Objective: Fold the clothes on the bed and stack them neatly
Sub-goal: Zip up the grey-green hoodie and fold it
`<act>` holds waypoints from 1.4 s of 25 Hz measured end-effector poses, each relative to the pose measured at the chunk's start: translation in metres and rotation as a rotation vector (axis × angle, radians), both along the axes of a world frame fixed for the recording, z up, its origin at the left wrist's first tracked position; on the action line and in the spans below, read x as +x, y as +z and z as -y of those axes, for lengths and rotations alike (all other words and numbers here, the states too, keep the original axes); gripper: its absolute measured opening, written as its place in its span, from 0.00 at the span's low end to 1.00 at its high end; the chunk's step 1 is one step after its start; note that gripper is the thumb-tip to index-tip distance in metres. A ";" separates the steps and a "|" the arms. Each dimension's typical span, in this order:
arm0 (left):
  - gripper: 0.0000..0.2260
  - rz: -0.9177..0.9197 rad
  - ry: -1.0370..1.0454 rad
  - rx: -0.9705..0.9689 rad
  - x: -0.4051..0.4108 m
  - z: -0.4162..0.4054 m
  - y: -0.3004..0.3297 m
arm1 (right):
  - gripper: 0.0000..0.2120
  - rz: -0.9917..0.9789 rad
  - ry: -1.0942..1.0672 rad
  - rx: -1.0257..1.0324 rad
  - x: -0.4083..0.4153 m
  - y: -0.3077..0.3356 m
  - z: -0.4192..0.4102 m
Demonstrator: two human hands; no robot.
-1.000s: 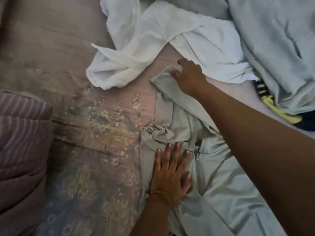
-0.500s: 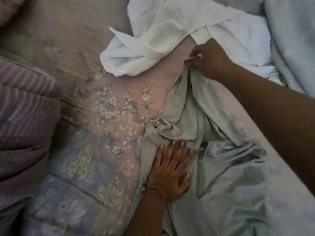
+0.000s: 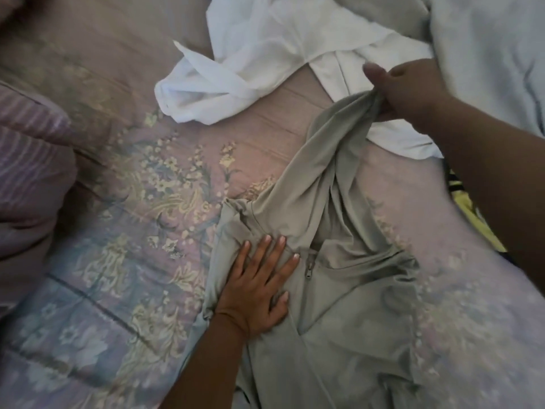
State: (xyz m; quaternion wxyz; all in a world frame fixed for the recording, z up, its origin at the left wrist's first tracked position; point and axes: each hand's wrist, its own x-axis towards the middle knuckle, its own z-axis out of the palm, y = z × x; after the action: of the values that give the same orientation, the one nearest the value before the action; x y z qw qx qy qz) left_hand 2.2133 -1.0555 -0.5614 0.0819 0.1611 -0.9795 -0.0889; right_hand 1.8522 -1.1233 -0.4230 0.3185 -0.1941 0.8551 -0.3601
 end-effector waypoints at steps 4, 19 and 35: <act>0.28 0.000 -0.005 -0.010 0.000 0.000 0.002 | 0.09 -0.075 -0.222 -0.158 0.054 0.029 -0.028; 0.25 -0.088 1.310 1.802 0.005 -0.042 0.113 | 0.20 -0.557 0.195 -0.187 0.329 0.009 -0.236; 0.10 0.033 1.054 1.055 0.029 -0.075 0.113 | 0.13 -0.888 0.562 0.013 0.332 -0.033 -0.291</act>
State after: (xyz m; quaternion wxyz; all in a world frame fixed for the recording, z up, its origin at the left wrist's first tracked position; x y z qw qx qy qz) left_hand 2.2424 -0.9800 -0.4485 0.0106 0.6287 -0.6007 -0.4937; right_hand 2.1846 -0.8327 -0.4562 0.0107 -0.5479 0.8249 -0.1387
